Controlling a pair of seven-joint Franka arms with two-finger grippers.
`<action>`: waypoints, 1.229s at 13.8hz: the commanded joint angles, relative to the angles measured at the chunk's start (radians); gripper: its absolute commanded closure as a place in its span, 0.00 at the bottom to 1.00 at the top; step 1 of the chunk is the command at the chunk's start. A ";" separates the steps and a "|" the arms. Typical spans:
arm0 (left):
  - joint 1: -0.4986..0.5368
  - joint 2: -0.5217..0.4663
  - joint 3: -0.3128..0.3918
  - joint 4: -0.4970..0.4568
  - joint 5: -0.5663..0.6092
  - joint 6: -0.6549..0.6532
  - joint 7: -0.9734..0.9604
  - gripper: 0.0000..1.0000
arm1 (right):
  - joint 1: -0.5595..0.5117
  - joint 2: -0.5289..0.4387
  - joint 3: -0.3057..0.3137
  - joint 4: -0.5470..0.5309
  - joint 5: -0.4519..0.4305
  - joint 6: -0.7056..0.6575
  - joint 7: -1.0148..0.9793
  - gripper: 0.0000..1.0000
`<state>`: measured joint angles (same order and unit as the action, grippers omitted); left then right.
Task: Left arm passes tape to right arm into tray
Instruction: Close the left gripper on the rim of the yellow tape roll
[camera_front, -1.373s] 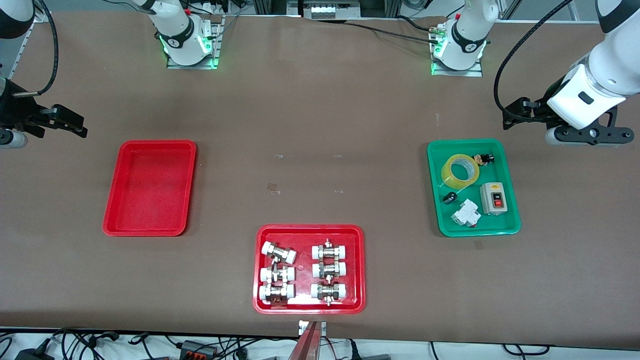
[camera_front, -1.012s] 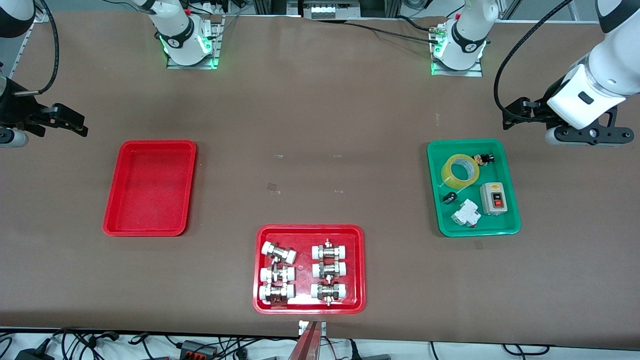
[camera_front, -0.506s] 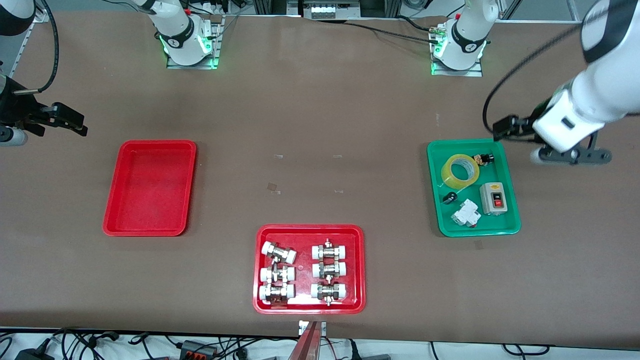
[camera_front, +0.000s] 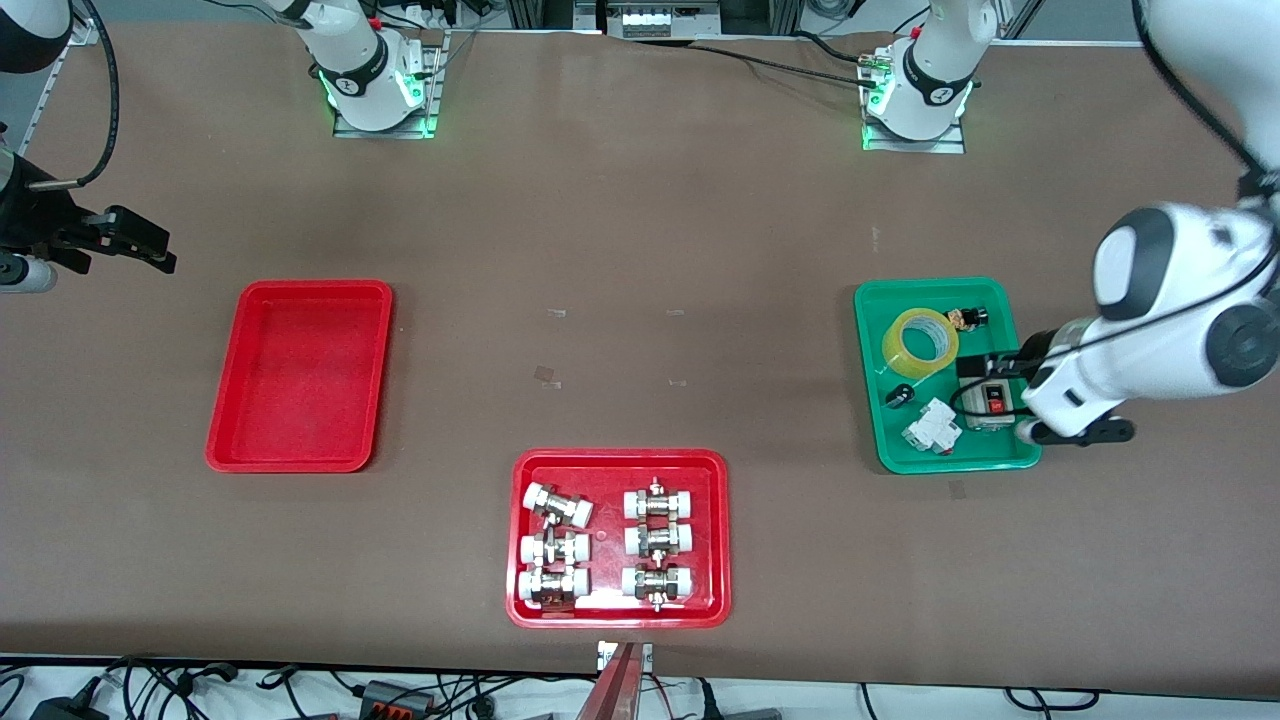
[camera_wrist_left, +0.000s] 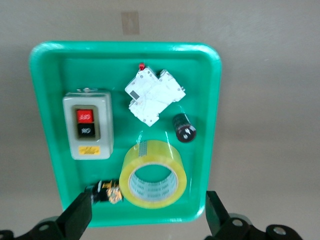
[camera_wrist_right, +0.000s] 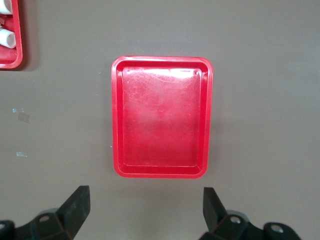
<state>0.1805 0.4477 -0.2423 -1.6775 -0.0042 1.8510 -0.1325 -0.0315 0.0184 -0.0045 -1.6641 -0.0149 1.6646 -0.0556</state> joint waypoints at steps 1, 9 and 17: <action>0.032 -0.050 0.003 -0.166 0.010 0.124 0.002 0.00 | -0.008 -0.002 0.001 0.006 0.013 -0.011 -0.020 0.00; 0.080 -0.086 0.001 -0.344 0.012 0.261 -0.032 0.00 | -0.007 0.000 0.001 0.007 0.013 -0.025 -0.020 0.00; 0.079 -0.099 -0.002 -0.444 0.012 0.378 -0.104 0.00 | -0.007 0.000 0.001 0.007 0.013 -0.026 -0.020 0.00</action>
<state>0.2567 0.3801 -0.2387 -2.0706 -0.0024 2.1877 -0.1962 -0.0326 0.0190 -0.0048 -1.6641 -0.0149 1.6509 -0.0556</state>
